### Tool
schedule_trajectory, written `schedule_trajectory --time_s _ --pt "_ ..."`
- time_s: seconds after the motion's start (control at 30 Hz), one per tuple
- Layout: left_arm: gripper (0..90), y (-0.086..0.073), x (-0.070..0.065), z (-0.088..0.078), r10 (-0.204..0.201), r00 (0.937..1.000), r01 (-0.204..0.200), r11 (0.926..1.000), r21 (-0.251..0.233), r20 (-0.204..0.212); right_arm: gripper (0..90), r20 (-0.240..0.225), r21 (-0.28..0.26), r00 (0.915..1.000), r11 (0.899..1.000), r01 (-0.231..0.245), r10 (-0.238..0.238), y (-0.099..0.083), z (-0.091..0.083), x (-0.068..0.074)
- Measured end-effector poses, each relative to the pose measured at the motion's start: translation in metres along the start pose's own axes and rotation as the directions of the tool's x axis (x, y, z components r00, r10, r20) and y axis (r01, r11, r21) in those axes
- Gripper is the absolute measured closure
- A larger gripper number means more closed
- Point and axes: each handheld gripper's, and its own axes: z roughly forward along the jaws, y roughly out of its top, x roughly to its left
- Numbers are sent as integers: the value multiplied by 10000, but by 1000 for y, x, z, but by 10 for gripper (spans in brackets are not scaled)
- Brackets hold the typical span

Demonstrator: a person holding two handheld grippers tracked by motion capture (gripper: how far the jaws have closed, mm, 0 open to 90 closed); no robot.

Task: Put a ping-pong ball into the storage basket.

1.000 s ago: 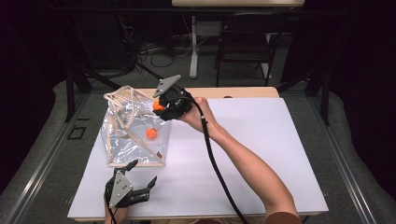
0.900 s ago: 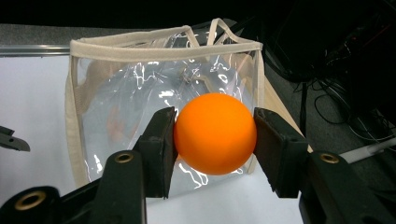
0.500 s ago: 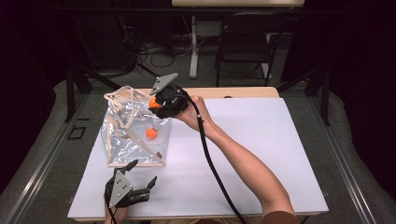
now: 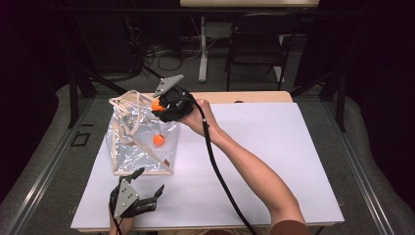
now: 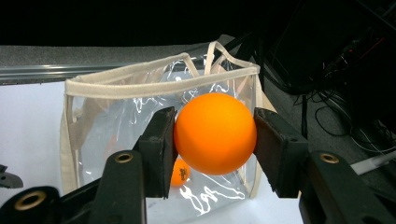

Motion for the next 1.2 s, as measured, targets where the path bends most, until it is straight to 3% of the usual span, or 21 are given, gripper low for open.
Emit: schedule_trajectory --time_s 1.2 --pt "156 0 0 0 -19 10000 19 10000 -28 15 506 -47 -585 9998 9981 -177 174 14 21 7"
